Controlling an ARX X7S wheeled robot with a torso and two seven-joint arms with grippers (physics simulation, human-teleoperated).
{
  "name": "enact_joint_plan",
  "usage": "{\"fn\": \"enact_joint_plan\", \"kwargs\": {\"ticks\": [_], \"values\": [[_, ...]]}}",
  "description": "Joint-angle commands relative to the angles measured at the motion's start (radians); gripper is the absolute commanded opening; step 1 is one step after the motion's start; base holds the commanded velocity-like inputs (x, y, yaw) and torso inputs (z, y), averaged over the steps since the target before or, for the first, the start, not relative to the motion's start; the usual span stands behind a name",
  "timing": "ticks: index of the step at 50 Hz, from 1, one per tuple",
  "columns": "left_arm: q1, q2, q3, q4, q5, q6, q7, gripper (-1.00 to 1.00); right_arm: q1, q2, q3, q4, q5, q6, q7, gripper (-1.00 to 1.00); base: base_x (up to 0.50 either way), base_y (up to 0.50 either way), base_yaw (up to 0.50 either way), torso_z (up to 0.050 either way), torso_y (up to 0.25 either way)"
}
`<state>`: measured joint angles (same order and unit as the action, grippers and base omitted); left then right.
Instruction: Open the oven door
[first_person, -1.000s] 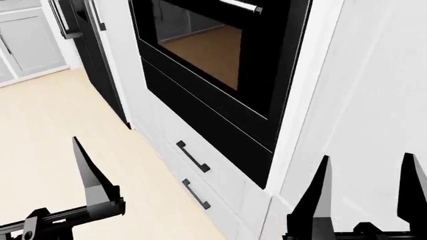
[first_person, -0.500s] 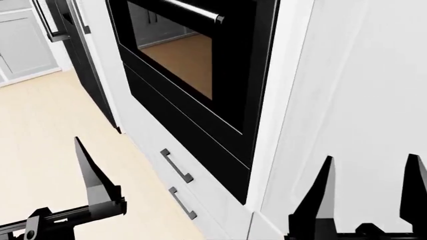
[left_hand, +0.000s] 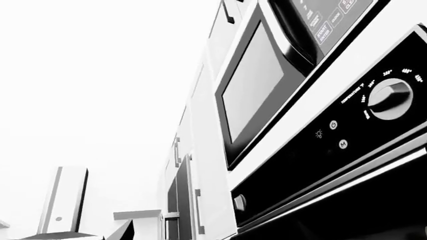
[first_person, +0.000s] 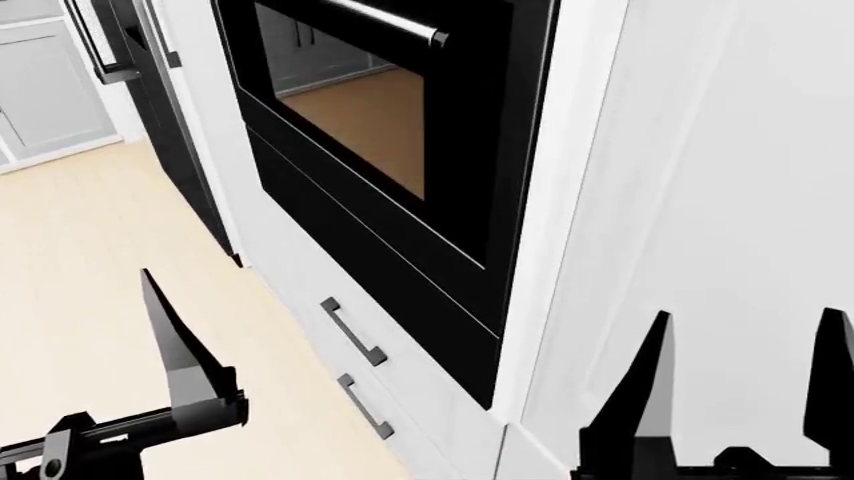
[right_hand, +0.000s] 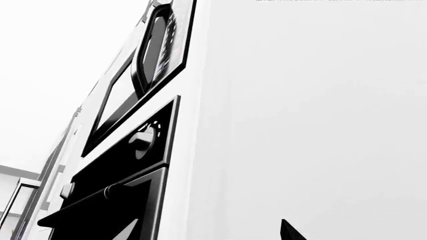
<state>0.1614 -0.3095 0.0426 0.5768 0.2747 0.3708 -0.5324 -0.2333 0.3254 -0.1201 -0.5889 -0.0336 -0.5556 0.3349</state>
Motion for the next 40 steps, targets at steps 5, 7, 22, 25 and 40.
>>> {"fn": "enact_joint_plan", "kwargs": {"ticks": [5,7,22,25,40], "values": [[-0.049,-0.030,-0.055,0.053,0.059,-0.090,0.023,1.00,0.008,0.005,0.001,0.000,0.001,0.001,0.007,1.00,0.00,0.00,0.00,0.000,0.000],[-0.061,-0.041,-0.065,0.068,0.066,-0.111,0.037,1.00,0.008,0.006,-0.001,0.002,0.001,-0.001,0.007,1.00,0.00,0.00,0.00,0.000,0.000],[-0.219,-0.202,-0.060,0.068,0.057,-0.169,0.205,1.00,0.002,0.009,-0.007,0.005,-0.007,-0.008,0.013,1.00,0.00,0.00,0.00,0.000,0.000],[-0.261,-0.228,-0.046,0.050,0.046,-0.173,0.237,1.00,-0.001,0.009,-0.007,0.005,-0.008,-0.011,0.015,1.00,0.00,0.00,0.00,0.000,0.000],[-0.505,-0.252,0.063,-0.075,0.074,-0.177,0.321,1.00,0.001,0.014,-0.009,0.005,-0.010,-0.011,0.021,1.00,0.00,0.00,0.00,0.000,0.000]]}}
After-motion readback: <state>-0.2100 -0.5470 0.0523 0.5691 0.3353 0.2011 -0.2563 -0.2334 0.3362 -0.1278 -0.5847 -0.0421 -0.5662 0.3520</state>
